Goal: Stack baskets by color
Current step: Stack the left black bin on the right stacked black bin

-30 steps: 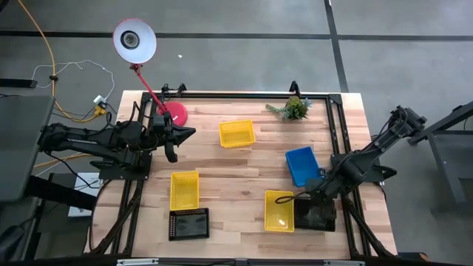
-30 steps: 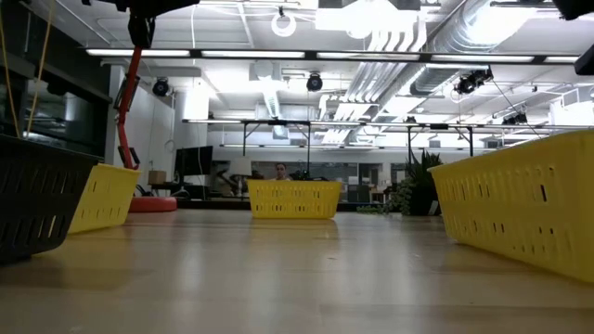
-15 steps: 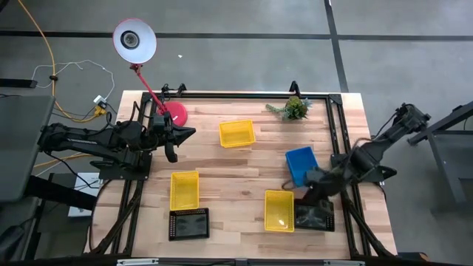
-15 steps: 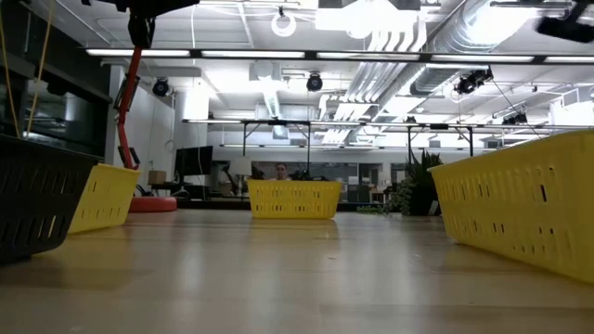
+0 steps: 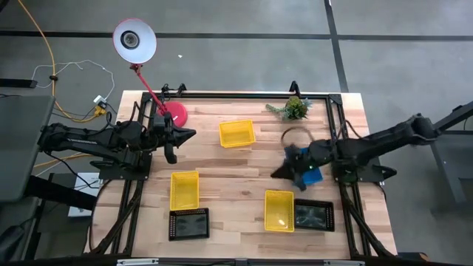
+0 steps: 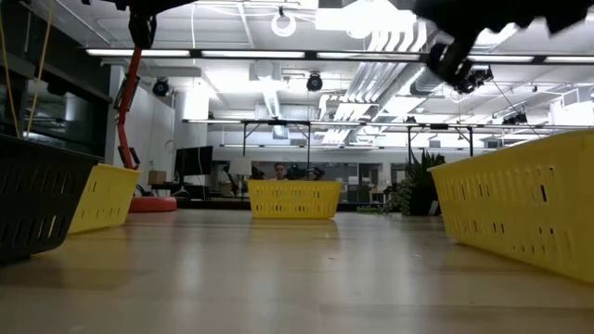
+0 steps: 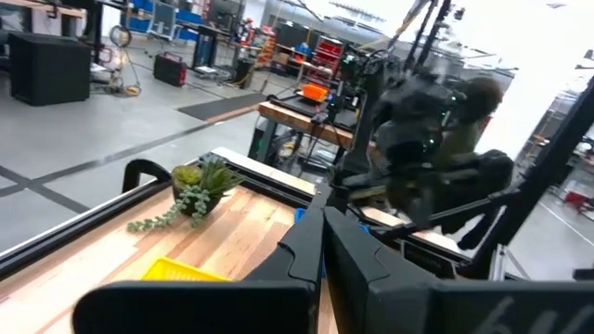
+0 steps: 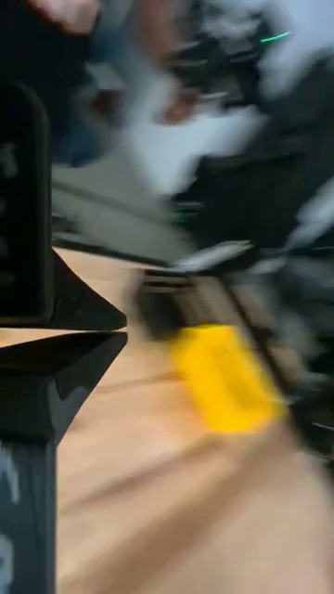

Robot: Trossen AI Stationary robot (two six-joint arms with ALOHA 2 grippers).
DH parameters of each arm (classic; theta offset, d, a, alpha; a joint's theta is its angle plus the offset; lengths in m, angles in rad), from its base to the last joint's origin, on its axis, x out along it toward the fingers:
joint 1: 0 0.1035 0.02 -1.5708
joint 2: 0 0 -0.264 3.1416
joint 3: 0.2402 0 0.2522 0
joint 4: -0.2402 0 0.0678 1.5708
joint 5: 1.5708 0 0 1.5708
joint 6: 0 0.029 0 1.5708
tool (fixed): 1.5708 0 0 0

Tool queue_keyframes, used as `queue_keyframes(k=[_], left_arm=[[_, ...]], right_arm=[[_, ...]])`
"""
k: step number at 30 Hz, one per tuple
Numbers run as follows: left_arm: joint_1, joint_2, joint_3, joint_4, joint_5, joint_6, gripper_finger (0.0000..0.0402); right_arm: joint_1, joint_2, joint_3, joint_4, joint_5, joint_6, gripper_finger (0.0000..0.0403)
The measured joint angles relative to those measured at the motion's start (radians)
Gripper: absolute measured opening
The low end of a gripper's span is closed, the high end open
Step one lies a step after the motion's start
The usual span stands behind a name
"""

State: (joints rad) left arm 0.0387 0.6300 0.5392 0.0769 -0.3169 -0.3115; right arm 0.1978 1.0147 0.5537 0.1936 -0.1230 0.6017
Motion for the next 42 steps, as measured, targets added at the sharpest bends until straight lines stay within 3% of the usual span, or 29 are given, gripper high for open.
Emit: queue_keyframes(k=[4,7,12,17,42], left_arm=[[0.0,0.0,0.0,0.0,0.028,0.0,0.0],[0.0,0.0,0.0,0.0,0.052,0.0,0.0],[0.0,0.0,0.0,0.0,0.063,0.0,0.0],[0.0,0.0,0.0,-0.001,0.071,0.01,0.0],[0.0,0.0,0.0,-0.001,0.071,0.029,0.0]], right_arm=[[-0.075,0.027,-0.133,0.431,0.1,-0.006,0.0002],[-0.094,0.027,-0.142,0.557,0.159,-0.115,0.0],[-0.094,0.025,-0.088,0.564,0.169,-0.267,0.0],[-0.094,0.026,-0.079,0.523,0.123,-0.267,0.0],[-0.094,0.026,-0.078,0.529,0.131,-0.27,0.0]])
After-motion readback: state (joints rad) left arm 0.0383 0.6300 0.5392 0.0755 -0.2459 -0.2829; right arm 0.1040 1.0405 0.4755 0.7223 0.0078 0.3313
